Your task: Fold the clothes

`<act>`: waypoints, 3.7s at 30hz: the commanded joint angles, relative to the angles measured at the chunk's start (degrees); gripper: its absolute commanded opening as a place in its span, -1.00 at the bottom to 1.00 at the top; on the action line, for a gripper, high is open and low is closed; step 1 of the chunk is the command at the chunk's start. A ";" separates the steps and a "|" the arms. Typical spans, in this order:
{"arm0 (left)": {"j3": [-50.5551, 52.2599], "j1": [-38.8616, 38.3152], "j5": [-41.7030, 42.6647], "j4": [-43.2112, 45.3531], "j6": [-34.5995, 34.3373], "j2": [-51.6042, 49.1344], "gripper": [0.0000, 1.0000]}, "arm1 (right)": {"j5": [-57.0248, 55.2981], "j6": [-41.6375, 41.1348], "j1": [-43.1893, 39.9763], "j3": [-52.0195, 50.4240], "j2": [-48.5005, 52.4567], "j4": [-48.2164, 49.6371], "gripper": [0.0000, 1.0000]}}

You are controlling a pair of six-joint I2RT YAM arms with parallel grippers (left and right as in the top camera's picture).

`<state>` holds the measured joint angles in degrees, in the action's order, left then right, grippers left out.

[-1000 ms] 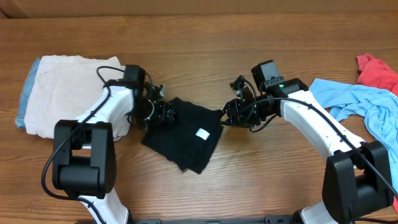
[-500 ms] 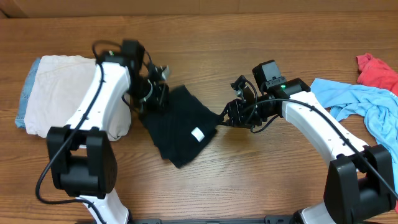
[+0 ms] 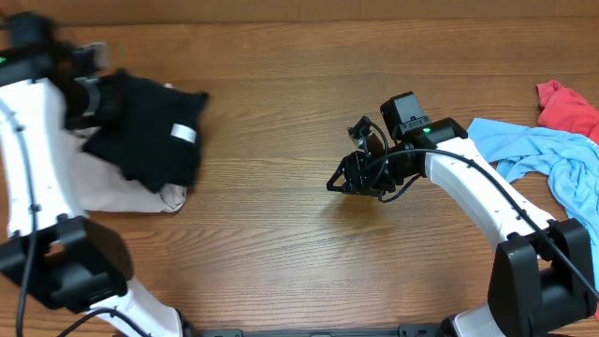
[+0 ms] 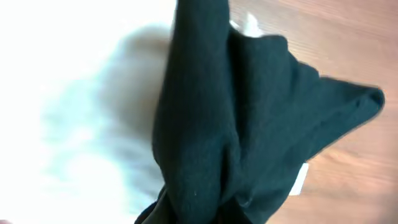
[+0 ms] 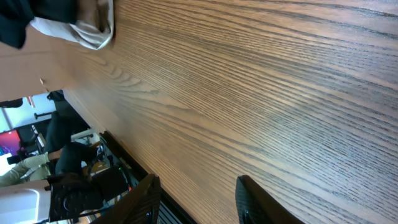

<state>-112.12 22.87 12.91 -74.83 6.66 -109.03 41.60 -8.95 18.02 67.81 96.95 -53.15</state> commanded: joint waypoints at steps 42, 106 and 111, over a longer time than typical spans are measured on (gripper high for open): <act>-17.27 -17.99 -10.38 -21.94 -10.97 30.18 1.00 | -11.54 2.97 -6.29 24.30 -29.66 -0.87 1.00; -17.27 -17.99 -10.38 -21.94 -10.97 29.97 1.00 | -25.64 22.29 -14.88 -62.18 -96.78 35.06 1.00; -17.25 -17.99 -10.38 -21.94 -10.95 29.97 1.00 | -25.64 22.29 -14.88 -62.18 -96.78 35.06 1.00</act>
<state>-129.34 5.21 3.11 -96.88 -3.09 -79.15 15.66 13.54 3.40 5.98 0.84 -18.46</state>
